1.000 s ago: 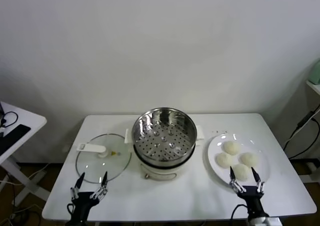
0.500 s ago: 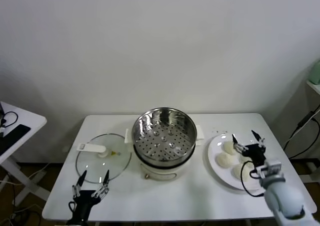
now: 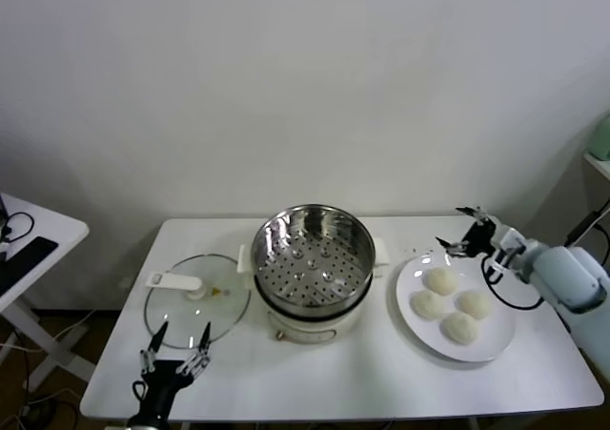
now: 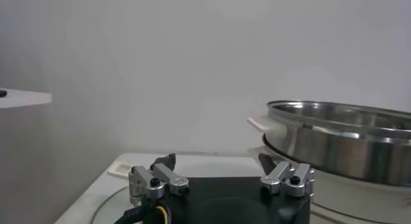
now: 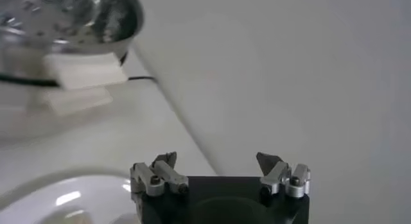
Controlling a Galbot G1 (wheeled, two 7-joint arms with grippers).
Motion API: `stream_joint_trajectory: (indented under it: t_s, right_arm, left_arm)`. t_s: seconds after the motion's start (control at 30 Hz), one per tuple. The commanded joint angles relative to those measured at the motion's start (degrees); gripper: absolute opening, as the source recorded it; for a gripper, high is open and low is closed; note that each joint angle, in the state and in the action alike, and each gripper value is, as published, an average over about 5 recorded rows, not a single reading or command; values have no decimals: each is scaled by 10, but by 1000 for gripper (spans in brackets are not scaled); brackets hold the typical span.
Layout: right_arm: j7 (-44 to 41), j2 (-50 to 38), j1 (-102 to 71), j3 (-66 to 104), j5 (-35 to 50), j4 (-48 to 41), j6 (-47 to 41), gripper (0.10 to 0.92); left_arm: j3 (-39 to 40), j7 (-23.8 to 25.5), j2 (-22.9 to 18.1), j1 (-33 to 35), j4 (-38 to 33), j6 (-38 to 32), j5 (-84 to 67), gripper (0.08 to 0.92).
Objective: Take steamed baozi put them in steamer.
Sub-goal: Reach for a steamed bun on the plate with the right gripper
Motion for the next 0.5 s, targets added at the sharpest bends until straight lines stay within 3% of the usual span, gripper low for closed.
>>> stream_joint_trajectory:
  t_s: [0.03, 0.17, 0.5]
  right_arm:
    - [-261, -45, 403, -422, -33, -151, 109, 823]
    - [-319, -3, 522, -563, 22, -204, 137, 823]
    - [-368, 115, 590, -699, 15, -330, 169, 823]
  left_arm:
    - [3, 1, -1, 2, 2, -3, 4, 823]
    - [5, 1, -4, 1, 6, -5, 10, 823]
    - [0, 3, -10, 0, 9, -7, 11, 823]
